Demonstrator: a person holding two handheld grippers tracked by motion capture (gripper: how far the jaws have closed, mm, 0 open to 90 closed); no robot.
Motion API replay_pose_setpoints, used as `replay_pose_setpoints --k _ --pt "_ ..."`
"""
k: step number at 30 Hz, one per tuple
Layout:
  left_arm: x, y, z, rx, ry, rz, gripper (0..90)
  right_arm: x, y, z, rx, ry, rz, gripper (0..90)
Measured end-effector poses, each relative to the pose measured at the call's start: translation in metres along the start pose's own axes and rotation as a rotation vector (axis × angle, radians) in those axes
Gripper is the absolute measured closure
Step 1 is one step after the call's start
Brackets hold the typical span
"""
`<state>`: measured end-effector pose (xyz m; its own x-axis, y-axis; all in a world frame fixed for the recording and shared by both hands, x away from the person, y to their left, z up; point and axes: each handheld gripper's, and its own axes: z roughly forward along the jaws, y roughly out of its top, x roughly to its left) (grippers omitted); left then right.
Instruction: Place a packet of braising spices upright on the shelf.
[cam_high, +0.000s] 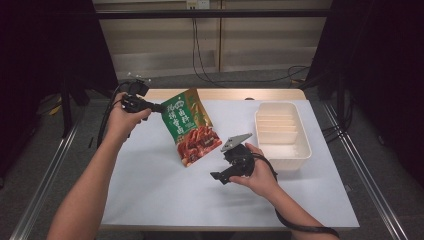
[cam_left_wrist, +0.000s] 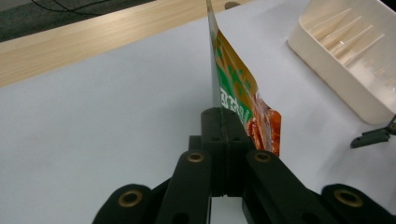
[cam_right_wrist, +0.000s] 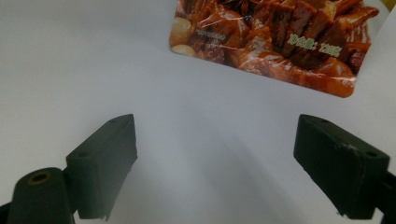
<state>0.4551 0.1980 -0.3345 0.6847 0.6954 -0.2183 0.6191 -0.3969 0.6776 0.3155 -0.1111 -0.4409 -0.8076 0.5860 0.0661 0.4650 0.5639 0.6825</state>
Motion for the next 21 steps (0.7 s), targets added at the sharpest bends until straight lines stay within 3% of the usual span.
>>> replay_pose_setpoints --k 8,21 --pt "-0.014 0.003 -0.007 -0.010 -0.016 0.046 90.0 -0.010 0.017 -0.013 0.011 -0.022 -0.015 13.4" --pt "-0.048 0.006 -0.018 -0.042 -0.080 0.123 90.0 -0.035 0.048 -0.029 0.056 -0.043 -0.096 14.5"
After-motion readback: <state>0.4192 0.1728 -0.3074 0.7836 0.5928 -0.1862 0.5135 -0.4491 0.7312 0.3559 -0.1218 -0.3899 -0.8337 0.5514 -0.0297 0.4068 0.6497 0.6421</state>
